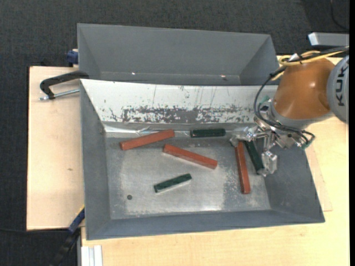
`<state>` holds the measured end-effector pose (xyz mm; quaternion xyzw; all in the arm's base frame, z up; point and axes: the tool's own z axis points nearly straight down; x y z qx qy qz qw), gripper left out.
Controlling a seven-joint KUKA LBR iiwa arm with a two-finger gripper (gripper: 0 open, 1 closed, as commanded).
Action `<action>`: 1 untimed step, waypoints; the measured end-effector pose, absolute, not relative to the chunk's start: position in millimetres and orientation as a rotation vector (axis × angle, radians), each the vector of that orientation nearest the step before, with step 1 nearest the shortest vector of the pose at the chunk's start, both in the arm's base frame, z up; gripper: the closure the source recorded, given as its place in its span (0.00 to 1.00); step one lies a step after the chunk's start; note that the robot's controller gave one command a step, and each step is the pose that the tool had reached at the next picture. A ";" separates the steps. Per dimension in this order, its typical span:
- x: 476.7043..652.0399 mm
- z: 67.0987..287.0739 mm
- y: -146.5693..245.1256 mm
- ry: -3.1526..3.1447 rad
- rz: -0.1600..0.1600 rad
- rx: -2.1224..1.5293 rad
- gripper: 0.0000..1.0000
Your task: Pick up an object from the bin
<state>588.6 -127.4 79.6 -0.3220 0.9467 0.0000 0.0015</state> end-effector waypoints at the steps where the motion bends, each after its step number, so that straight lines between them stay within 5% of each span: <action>1: 588.4 91.4 -93.8 2.896 -0.001 -1.206 0.00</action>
Offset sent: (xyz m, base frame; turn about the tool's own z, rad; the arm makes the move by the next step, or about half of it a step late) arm 0.0059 -0.0048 0.0021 -0.6091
